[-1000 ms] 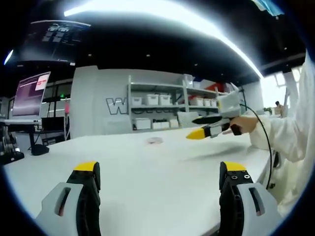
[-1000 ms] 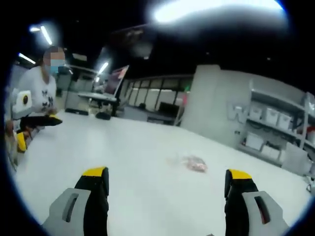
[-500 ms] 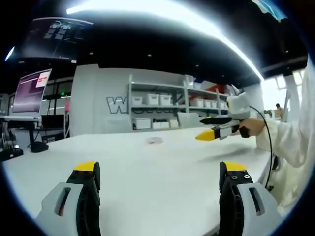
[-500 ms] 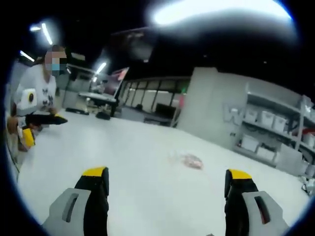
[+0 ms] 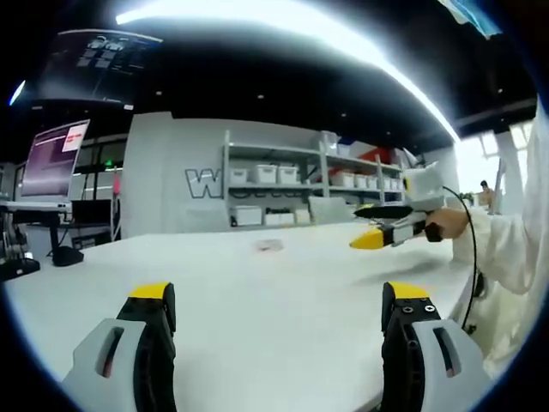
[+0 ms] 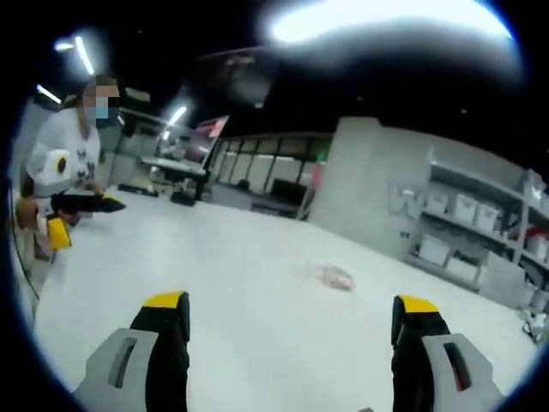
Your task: Open the resealable bag by pulling the two sides of the seal apart until the entire bag opening is separated and visibly accessible.
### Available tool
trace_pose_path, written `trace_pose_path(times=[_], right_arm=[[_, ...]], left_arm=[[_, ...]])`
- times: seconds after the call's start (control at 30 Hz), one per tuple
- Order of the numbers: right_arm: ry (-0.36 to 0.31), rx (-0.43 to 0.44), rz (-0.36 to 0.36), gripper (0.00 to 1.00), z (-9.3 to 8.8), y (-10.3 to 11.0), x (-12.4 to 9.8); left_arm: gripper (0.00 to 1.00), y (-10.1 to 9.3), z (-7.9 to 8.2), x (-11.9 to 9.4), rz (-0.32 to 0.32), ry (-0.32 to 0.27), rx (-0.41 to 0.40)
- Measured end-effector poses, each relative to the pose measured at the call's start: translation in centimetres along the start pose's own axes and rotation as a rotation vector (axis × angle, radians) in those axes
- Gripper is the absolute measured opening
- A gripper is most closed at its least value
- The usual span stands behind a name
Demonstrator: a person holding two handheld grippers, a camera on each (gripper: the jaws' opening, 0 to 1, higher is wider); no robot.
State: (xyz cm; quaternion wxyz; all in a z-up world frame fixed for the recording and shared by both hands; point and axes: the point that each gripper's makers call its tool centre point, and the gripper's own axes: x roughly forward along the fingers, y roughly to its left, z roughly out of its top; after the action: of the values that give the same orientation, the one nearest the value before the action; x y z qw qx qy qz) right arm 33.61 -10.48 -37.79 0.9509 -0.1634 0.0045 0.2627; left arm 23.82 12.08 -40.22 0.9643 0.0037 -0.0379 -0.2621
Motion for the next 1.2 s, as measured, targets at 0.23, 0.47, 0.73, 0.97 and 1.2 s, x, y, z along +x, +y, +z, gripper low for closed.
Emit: trace_pose_path(times=[0.23, 0.47, 0.73, 0.97, 1.2], right_arm=[[0.003, -0.002, -0.002, 1.0, -0.2, 0.2, -0.2], [0.005, -0.001, -0.009, 1.0, -0.4, 0.2, -0.4], [-0.007, -0.005, -0.002, 1.0, 0.1, 0.7, -0.6], [0.007, -0.016, -0.001, 1.0, -0.2, 1.1, -1.0], [0.004, -0.013, -0.012, 1.0, -0.2, 1.1, -1.9]], left_arm=[[0.99, 0.0, -0.2, -0.1, 0.0, 0.004, -0.003], [0.99, 0.0, -0.2, -0.1, 0.001, 0.004, -0.003], [0.99, 0.0, -0.3, -0.1, 0.0, 0.005, -0.005], [0.99, 0.0, -0.4, -0.3, 0.004, 0.005, -0.008], [0.98, 0.1, -0.4, -0.5, 0.006, 0.006, -0.011]])
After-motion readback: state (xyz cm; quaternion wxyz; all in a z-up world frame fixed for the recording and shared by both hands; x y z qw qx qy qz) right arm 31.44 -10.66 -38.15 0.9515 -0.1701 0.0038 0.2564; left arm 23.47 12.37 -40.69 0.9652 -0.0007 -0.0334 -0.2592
